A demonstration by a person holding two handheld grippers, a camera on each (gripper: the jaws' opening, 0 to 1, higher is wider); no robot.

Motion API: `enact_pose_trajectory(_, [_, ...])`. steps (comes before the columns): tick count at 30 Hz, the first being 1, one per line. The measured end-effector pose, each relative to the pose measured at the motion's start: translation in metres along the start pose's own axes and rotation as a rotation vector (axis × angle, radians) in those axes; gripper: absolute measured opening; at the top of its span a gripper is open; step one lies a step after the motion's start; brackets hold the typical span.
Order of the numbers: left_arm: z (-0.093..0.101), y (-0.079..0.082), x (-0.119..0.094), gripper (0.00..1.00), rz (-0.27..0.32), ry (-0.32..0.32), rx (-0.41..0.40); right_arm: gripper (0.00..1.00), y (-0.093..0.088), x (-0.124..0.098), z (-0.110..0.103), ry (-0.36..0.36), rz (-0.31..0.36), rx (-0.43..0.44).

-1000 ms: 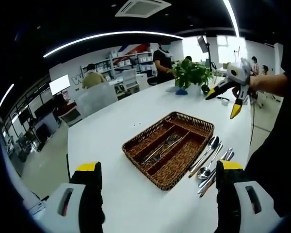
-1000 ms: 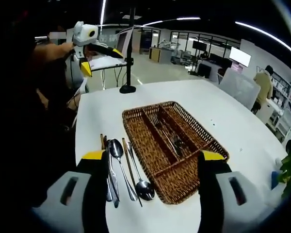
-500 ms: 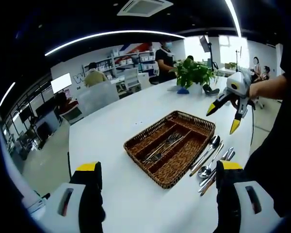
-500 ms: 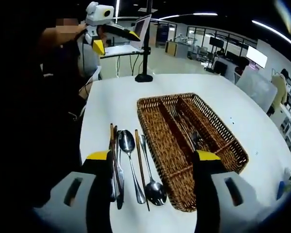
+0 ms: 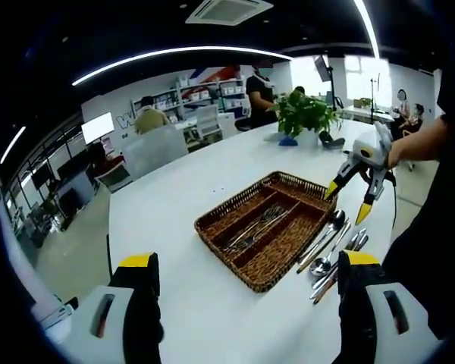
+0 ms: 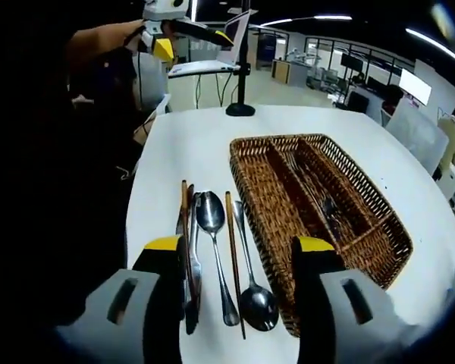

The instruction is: Arrange the knives, forks, and spoons in their matching storage slots by inserting each utensil handle-first until every utensil is classified and aligned in the correct compartment

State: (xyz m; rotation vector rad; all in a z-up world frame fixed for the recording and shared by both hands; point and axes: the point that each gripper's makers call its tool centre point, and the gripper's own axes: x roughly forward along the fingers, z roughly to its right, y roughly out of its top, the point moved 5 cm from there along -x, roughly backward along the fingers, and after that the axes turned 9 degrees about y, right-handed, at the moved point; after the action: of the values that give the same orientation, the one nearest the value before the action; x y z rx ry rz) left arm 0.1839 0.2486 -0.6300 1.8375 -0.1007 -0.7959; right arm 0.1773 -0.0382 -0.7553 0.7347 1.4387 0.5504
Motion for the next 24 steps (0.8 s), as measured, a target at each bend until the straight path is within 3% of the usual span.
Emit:
enact_pose_trajectory(9, [0.001,0.0,-0.002,1.0,0.002,0.004,-0.001,0.37,-0.014,0.025,-0.001,0.07,-0.03,0.022])
enact_pose_trajectory(24, [0.0,-0.007,-0.01,1.0,-0.01,0.016,-0.016,0.21,-0.03,0.061,-0.008,0.179,-0.085,0.027])
